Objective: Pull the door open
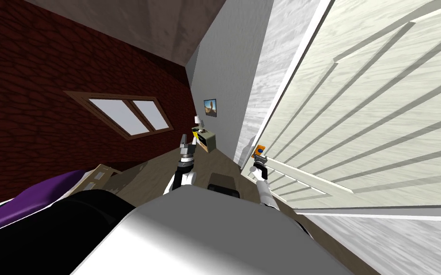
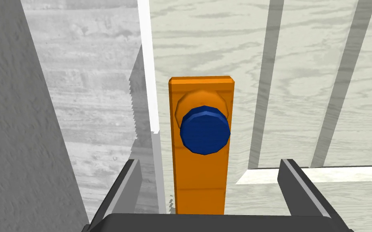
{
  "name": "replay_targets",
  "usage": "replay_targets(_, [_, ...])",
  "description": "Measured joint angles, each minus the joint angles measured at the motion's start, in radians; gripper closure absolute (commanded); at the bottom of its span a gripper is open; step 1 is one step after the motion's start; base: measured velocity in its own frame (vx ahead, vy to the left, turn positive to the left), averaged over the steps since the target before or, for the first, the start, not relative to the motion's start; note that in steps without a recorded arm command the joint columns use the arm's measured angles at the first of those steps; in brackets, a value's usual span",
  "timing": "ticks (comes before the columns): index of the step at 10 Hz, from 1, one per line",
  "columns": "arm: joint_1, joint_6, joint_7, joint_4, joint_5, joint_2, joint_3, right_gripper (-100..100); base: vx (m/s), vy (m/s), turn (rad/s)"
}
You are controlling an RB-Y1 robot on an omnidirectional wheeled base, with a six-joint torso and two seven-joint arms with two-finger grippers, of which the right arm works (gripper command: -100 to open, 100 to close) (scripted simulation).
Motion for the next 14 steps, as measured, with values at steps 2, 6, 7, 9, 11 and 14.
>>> replay_targets(2, [0.008, 0.010, -0.026, 0.001, -0.012, -0.042, -0.016, -100, 0.171, -0.014, 0.119])
replay_targets(6, [0.023, -0.001, -0.105, 0.044, -0.025, -0.124, -0.012, -100, 0.103, -0.014, 0.058])
replay_targets(7, [0.032, 0.006, -0.102, 0.028, -0.026, -0.121, -0.016, -100, 0.011, -0.003, -0.003])
replay_targets(9, [0.033, 0.007, -0.101, 0.027, -0.027, -0.122, -0.017, 100, -0.004, -0.001, 0.001])
replay_targets(11, [0.033, 0.008, -0.102, 0.029, -0.026, -0.122, -0.016, 100, -0.003, -0.001, 0.004])
replay_targets(14, [0.033, 0.007, -0.102, 0.029, -0.026, -0.122, -0.016, 100, -0.052, -0.007, 0.046])
